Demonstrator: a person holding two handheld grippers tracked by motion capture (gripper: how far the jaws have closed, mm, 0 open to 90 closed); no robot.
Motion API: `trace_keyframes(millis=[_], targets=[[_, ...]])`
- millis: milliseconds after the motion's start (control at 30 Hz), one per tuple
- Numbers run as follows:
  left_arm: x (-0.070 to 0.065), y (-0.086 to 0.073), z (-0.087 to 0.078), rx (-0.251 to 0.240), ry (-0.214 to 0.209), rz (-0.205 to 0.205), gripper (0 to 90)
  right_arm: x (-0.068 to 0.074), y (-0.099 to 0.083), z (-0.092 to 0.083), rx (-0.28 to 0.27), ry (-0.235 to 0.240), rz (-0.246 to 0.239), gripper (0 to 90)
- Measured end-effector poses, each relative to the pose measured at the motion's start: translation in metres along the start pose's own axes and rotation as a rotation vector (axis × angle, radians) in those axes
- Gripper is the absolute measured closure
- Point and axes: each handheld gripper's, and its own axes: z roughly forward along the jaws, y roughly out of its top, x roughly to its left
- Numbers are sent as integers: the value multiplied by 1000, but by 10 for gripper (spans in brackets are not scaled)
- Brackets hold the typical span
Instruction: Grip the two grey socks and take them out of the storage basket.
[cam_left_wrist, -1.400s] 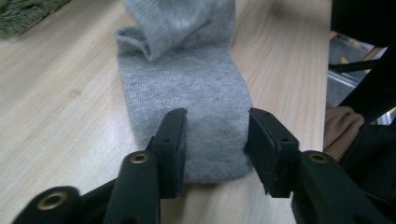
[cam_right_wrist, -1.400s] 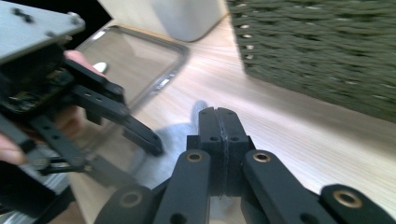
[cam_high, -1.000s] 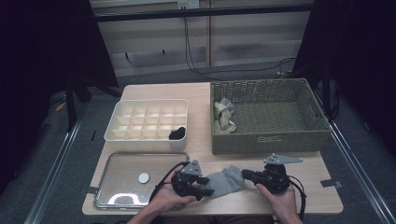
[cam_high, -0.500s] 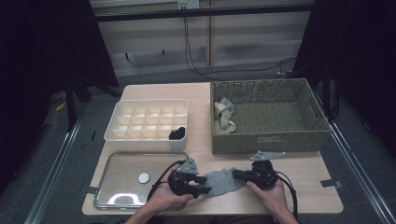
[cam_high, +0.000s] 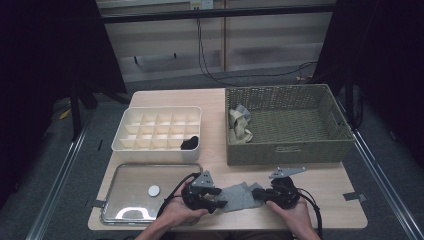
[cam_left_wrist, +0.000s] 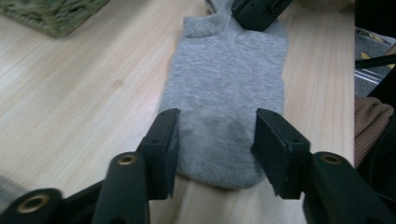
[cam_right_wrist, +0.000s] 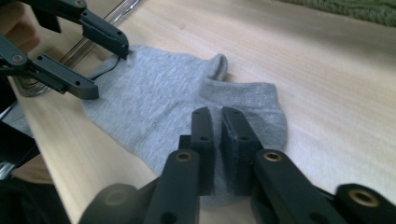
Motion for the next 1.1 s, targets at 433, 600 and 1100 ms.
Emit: trace_keyframes(millis=[433,600,1100], targets=[[0,3,5,-23,-26,11,406,0,-5,-9,-11,14,19,669],[0,6,2,-41,-16,-1,387,-2,-5,-13,-37,16,29,632],[14,8,-23,-81,-25,-89,243,-4,7,-13,-102,17,25,494]])
